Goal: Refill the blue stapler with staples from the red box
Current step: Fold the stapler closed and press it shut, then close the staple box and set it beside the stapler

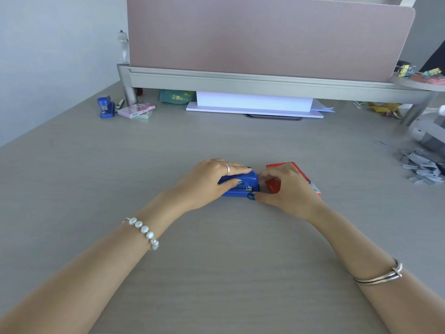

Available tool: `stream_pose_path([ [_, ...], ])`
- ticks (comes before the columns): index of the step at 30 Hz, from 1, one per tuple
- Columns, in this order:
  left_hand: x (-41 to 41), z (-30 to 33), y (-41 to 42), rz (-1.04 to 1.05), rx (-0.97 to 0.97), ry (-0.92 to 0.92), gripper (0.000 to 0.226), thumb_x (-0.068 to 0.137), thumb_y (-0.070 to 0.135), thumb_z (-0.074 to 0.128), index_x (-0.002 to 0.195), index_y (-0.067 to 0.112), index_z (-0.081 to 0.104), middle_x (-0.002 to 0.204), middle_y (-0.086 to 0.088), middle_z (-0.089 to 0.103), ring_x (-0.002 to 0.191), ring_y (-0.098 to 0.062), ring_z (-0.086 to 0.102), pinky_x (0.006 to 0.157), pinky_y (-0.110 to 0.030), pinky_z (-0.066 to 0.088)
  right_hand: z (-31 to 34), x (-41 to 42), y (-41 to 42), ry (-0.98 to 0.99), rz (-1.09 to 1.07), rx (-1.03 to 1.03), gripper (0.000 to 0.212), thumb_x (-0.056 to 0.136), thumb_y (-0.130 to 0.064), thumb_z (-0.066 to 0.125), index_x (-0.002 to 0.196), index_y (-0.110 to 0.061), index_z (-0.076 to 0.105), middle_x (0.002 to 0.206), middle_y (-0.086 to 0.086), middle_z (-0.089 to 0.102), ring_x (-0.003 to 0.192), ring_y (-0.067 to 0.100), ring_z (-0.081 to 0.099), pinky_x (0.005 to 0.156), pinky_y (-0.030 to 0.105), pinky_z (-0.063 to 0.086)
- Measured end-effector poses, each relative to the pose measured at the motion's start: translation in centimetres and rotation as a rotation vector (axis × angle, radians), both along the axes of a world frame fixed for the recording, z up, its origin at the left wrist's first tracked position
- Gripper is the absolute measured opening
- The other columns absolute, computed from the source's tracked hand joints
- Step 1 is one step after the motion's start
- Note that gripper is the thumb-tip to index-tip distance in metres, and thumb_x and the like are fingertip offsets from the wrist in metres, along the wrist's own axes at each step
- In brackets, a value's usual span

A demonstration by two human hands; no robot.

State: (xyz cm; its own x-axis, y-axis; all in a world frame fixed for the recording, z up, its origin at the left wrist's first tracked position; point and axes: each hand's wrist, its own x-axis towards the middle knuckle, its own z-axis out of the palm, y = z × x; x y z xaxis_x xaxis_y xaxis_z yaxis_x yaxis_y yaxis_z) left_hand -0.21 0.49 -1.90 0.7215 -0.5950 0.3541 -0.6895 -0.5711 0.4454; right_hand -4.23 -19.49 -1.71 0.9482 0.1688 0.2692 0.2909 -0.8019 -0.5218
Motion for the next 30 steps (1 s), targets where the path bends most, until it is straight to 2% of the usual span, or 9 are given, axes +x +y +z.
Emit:
stream_pose_path([
  [4,0.0,-0.1,0.2,0.007,-0.087,0.028,0.037,0.089,0.019,0.055,0.124,0.033,0.055,0.122,0.024,0.054,0.116,0.001,0.05,0.1,-0.015,0.036,0.0,0.2,-0.3,0.004,0.009,0.025,0.034,0.067,-0.036,0.076,0.098,-0.028,0.063,0.091,-0.01,0.066,0.096,0.014,0.054,0.072,0.02,0.038],
  [9,-0.2,0.0,0.3,0.0,-0.126,0.053,0.038,0.089,0.017,0.056,0.124,0.032,0.055,0.121,0.026,0.051,0.116,0.004,0.048,0.1,-0.011,0.033,1.4,0.1,-1.4,0.038,-0.006,0.362,0.042,0.068,-0.025,0.077,0.107,-0.032,0.061,0.104,-0.011,0.067,0.091,-0.005,0.061,0.067,0.006,0.046],
  [11,-0.1,-0.3,0.4,0.005,-0.121,0.037,0.04,0.088,0.019,0.057,0.126,0.034,0.053,0.125,0.023,0.054,0.117,0.0,0.048,0.101,-0.015,0.034,2.0,0.1,-2.6,0.015,-0.028,0.316,0.04,0.069,-0.026,0.075,0.107,-0.034,0.061,0.107,-0.014,0.065,0.1,-0.005,0.057,0.08,0.011,0.045],
  [13,-0.1,-0.5,0.6,0.026,-0.122,0.004,0.043,0.087,0.022,0.059,0.128,0.036,0.05,0.126,0.02,0.055,0.118,-0.004,0.046,0.101,-0.017,0.033,2.4,0.2,-3.7,0.032,-0.059,0.216,0.043,0.069,-0.031,0.074,0.109,-0.036,0.059,0.114,-0.013,0.06,0.11,0.004,0.05,0.094,0.023,0.04],
  [17,-0.3,-0.1,0.7,0.063,-0.156,-0.01,0.045,0.085,0.029,0.062,0.127,0.037,0.05,0.122,0.021,0.051,0.116,0.0,0.041,0.098,-0.006,0.026,2.0,0.0,-3.8,0.11,-0.054,0.031,0.051,0.063,-0.036,0.079,0.11,-0.031,0.06,0.109,-0.012,0.052,0.105,0.008,0.044,0.081,0.01,0.034],
  [20,-0.4,-0.3,0.7,0.041,-0.129,0.008,0.042,0.085,0.027,0.061,0.125,0.036,0.053,0.123,0.016,0.057,0.115,-0.004,0.044,0.098,-0.011,0.031,1.4,-0.1,-3.2,0.106,-0.045,-0.048,0.052,0.061,-0.036,0.079,0.109,-0.031,0.06,0.108,-0.012,0.051,0.106,0.013,0.043,0.089,0.024,0.033],
  [23,-0.4,-0.6,0.6,0.031,-0.106,0.015,0.041,0.086,0.026,0.06,0.125,0.035,0.053,0.123,0.012,0.06,0.111,-0.008,0.047,0.096,-0.021,0.036,0.7,0.2,-3.2,0.061,-0.058,-0.043,0.047,0.064,-0.03,0.077,0.107,-0.028,0.061,0.105,-0.013,0.053,0.105,0.014,0.047,0.091,0.026,0.036],
  [26,-0.4,-0.6,0.5,0.036,-0.093,0.011,0.042,0.086,0.03,0.06,0.126,0.035,0.051,0.122,0.014,0.059,0.111,-0.008,0.046,0.095,-0.021,0.036,-0.1,0.5,-3.1,0.046,-0.052,-0.055,0.045,0.065,-0.031,0.072,0.108,-0.032,0.059,0.112,-0.01,0.058,0.107,0.02,0.05,0.092,0.031,0.041],
  [30,-0.4,-0.7,0.5,0.043,-0.095,-0.062,0.044,0.083,0.036,0.06,0.126,0.034,0.051,0.126,0.011,0.056,0.115,-0.008,0.042,0.101,-0.025,0.033,0.5,0.2,-2.7,0.057,-0.057,0.098,0.038,0.069,-0.02,0.07,0.103,-0.034,0.062,0.109,-0.006,0.063,0.098,0.014,0.056,0.08,0.016,0.042],
])
